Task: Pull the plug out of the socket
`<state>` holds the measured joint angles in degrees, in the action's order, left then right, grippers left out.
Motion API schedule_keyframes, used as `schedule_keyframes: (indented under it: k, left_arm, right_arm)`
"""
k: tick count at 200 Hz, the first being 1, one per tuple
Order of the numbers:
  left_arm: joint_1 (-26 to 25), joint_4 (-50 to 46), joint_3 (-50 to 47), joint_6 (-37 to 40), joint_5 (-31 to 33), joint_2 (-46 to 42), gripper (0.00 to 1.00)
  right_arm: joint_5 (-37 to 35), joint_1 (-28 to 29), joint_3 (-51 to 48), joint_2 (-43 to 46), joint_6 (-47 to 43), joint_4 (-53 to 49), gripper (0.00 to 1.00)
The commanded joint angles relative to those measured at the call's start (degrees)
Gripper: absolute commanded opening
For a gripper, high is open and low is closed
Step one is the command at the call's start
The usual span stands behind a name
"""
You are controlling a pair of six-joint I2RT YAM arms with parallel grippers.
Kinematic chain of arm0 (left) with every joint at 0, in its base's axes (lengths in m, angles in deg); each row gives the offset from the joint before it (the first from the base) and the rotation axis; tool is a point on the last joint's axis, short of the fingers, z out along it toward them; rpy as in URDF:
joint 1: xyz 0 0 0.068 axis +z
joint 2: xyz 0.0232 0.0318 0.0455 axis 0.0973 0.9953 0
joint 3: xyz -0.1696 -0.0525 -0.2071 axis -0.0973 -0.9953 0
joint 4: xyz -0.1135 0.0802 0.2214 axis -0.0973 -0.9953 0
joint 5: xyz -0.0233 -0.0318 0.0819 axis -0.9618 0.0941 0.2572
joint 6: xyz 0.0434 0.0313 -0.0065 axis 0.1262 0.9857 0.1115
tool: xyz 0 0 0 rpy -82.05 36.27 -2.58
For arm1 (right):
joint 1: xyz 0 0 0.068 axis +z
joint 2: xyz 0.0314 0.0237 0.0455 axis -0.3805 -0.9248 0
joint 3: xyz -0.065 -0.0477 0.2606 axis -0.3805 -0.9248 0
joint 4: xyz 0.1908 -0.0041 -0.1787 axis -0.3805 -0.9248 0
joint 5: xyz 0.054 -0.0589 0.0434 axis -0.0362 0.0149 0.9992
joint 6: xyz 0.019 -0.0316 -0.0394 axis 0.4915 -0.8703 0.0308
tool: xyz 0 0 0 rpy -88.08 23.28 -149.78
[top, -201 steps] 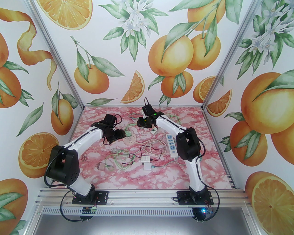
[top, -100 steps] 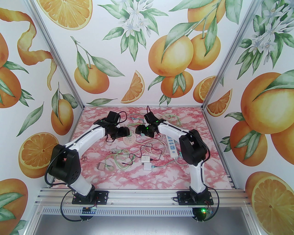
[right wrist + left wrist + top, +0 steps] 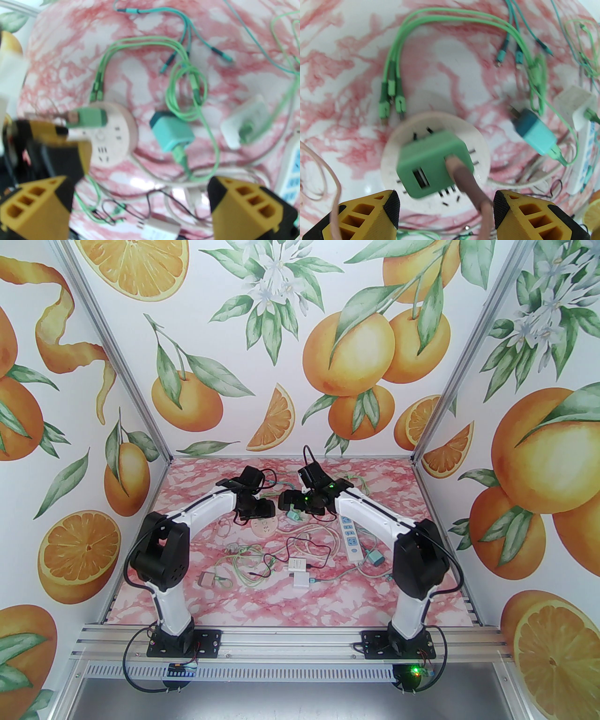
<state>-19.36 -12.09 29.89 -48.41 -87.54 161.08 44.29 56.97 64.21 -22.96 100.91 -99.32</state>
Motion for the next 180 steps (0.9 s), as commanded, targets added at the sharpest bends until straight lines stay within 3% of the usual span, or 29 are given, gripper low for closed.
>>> schedule_keyframes:
  k: [1,21,49,75,93,120,142,161,180]
  left_arm:
    - [-0.53,-0.60,3.12,0.66,2.49,2.91,0.70]
    - [-1.10,-0.62,4.56,0.87,3.38,4.85,0.69]
    - [-1.77,-2.05,5.62,0.86,5.12,6.88,0.58]
    - [-1.61,-3.19,4.81,0.81,8.60,5.85,0.44]
    - [-1.05,-3.07,3.57,0.87,8.64,4.33,0.41]
    - [-0.27,-3.33,1.23,1.46,10.67,2.08,0.40]
    - [0.62,-3.20,-1.18,1.56,10.80,0.18,0.39]
    - [1.45,-2.82,-2.93,1.41,10.27,-1.23,0.40]
    - [2.09,-2.61,-2.93,1.40,9.35,-1.61,0.46]
  right_arm:
    - [-7.99,1.05,-2.34,4.44,-1.86,-3.77,1.00]
    - [-10.31,1.46,-4.74,6.94,-2.06,-2.60,1.00]
    - [-11.46,2.43,-5.46,7.75,-3.22,-0.59,1.00]
    - [-6.28,3.88,-7.85,8.00,-2.56,7.79,1.00]
    - [-1.70,4.69,-9.11,6.98,-0.31,14.30,0.99]
    - [5.61,4.89,-7.82,1.87,3.38,18.91,0.72]
    - [10.32,5.08,-6.57,-3.14,6.71,20.92,0.57]
    - [11.60,5.47,-6.85,-5.94,9.00,23.39,0.50]
    - [11.41,5.94,-6.63,-7.52,9.64,24.10,0.50]
